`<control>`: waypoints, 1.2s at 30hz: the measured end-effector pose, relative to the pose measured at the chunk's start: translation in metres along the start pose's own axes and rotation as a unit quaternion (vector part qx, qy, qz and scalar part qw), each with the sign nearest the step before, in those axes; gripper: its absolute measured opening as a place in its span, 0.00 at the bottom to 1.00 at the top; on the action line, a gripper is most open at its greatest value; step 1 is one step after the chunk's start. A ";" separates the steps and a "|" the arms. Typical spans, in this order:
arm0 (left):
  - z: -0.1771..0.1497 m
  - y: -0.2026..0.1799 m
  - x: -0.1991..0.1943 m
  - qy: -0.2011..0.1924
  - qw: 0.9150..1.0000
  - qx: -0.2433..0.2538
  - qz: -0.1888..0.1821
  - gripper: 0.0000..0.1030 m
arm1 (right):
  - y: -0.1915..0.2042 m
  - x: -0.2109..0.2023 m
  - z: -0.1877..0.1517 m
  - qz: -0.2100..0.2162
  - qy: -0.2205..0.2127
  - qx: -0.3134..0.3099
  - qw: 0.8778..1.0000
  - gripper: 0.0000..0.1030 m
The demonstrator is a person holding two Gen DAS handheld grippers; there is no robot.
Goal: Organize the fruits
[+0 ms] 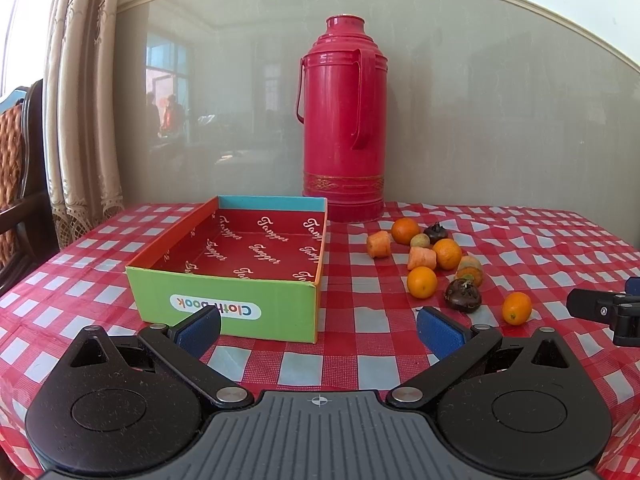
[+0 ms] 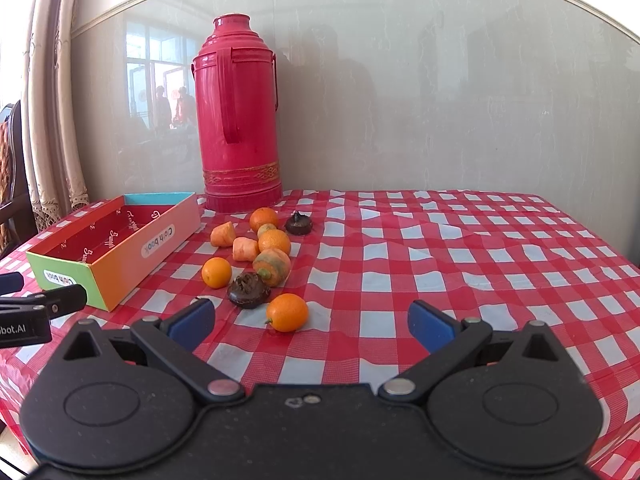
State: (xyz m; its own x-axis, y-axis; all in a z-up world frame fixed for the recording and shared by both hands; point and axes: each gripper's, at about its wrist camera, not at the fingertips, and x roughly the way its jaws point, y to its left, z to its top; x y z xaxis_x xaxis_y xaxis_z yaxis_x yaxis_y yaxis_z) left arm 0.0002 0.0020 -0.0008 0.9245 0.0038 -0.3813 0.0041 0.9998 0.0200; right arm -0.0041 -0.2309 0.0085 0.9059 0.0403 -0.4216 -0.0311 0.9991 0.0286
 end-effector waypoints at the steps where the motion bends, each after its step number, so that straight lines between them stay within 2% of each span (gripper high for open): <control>1: 0.000 0.000 0.000 0.000 1.000 0.000 -0.001 1.00 | 0.000 0.000 0.000 0.000 0.000 0.000 1.000 0.95; 36: 0.001 0.001 0.000 0.001 1.000 -0.002 0.001 1.00 | -0.002 -0.001 0.002 0.001 0.000 0.001 1.000 0.95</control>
State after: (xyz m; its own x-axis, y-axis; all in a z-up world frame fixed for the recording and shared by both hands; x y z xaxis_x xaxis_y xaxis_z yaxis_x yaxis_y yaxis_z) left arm 0.0002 0.0034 0.0003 0.9239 0.0052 -0.3827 0.0010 0.9999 0.0161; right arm -0.0041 -0.2326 0.0102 0.9062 0.0423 -0.4208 -0.0318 0.9990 0.0318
